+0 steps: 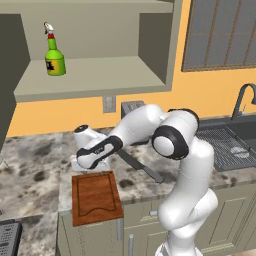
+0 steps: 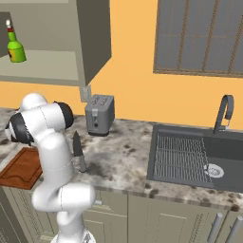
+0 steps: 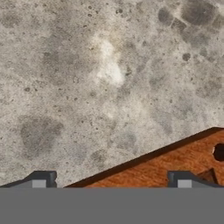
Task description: Move the cutting board and knife to the sink. Then move spray from the cabinet to the counter.
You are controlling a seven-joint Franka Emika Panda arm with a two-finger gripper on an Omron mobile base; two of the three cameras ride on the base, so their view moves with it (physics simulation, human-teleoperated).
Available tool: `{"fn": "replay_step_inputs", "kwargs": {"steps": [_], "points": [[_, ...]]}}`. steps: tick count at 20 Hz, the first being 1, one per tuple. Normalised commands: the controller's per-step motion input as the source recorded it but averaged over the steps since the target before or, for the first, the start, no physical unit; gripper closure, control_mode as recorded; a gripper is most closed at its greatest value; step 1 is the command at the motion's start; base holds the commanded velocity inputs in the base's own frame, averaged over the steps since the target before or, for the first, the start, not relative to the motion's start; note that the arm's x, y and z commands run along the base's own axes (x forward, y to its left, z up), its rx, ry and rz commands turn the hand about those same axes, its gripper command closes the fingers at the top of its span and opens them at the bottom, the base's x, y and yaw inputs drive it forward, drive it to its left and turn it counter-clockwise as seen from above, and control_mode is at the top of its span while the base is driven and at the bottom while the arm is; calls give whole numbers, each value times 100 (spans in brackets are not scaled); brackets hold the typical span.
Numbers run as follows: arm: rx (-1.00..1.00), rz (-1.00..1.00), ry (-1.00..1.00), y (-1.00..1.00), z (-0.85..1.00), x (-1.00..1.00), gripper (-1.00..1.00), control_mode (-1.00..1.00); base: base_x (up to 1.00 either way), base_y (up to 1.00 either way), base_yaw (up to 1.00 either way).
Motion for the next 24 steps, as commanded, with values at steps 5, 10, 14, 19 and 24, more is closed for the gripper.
{"fn": "replay_step_inputs", "kwargs": {"steps": [5, 10, 14, 19, 24], "points": [[0, -1, 0, 0, -9, 15, -100, -100, 0, 0, 0], [0, -6, -16, -4, 29, 46, -100, -100, 0, 0, 0], [4, -2, -21, -2, 72, 0, -100, -100, 0, 0, 0], [3, 0, -20, -10, 72, -40, -100, -100, 0, 0, 0], [2, 1, -7, -44, 77, -55, -100, -100, 0, 0, 0]]}}
